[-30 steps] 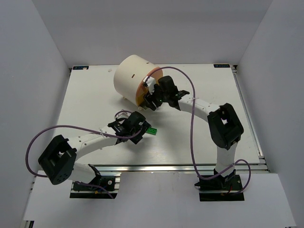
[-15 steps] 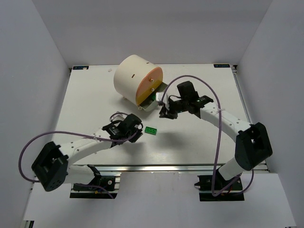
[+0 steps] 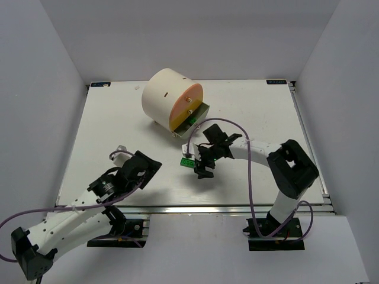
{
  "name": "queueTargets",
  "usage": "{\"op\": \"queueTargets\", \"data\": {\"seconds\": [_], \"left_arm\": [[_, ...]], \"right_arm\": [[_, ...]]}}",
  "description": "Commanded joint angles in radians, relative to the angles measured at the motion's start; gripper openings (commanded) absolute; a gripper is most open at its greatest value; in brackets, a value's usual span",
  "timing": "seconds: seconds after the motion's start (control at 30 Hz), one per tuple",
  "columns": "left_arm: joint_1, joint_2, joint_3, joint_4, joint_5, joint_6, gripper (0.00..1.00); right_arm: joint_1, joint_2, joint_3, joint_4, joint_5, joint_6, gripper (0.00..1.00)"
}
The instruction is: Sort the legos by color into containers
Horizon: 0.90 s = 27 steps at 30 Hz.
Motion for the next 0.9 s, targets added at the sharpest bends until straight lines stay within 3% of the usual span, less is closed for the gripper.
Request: {"op": "queueTargets", "data": {"seconds": [0.0,0.13,0.43,0.87], "left_arm": [[0.003,-0.060,-0.020,-0.108,-0.046,0.017,0.77],[0.003,-0.120,-0.025,-0.142,-0.063,0.016,0.77],[-0.006,-0.096,-0.011,-0.141,-0.073,0.020,0.77],[-0.006,-0.096,-0.014,-0.142,-0.070,0.019,0.77]], "right_arm": [[0.045,0.045,0.027,0.120,0.142,0.134,0.88],[0.080,0.082,0.038,0.176,0.233,0.214,0.88],[0.111,0.134,0.070,0.203,0.305,0.300,0.83],[0.105,0.206,0.148,0.210,0.201,0.101,0.85]]}}
